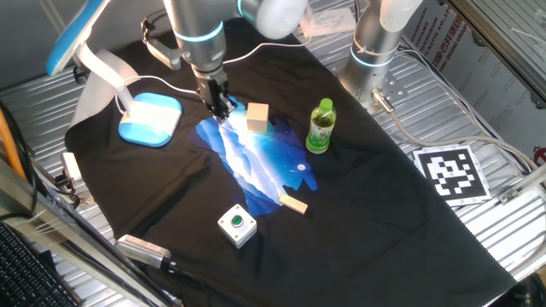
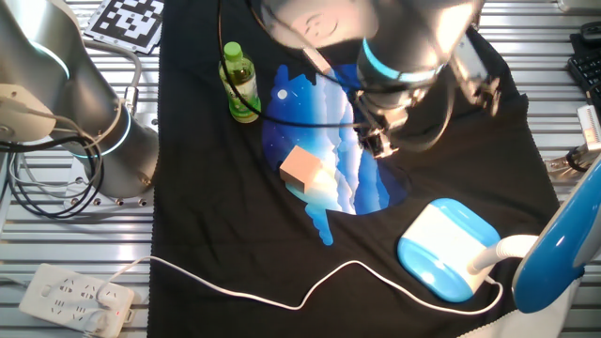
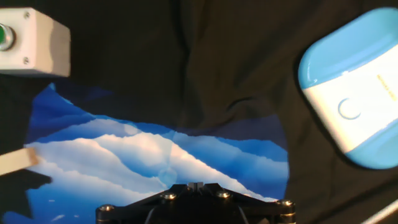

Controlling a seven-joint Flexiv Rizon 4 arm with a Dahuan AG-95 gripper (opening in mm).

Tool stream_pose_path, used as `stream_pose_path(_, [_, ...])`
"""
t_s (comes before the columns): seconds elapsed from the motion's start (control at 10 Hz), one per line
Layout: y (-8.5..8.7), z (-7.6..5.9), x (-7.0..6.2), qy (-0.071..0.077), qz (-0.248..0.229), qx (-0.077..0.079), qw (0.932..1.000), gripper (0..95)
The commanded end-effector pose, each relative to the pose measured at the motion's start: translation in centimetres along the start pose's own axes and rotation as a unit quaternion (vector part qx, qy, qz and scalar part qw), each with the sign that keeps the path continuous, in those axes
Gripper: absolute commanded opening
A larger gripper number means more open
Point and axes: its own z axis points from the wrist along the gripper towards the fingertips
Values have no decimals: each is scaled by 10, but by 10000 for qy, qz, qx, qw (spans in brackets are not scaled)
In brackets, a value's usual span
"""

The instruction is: Turn on the desk lamp by pressing the button

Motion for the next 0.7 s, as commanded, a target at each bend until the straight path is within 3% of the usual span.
stream_pose_path(0.1, [0,1,-1,-108,-153,-357,9992,0])
stream_pose_path(0.4, [0,1,-1,-112,-173,-352,9992,0])
stream_pose_path(0.5, [0,2,-2,-52,-248,430,9988,0])
stream_pose_path(0.6, [0,2,-2,88,-344,1307,9908,0])
stream_pose_path(0.7, [0,2,-2,105,-143,1365,9905,0])
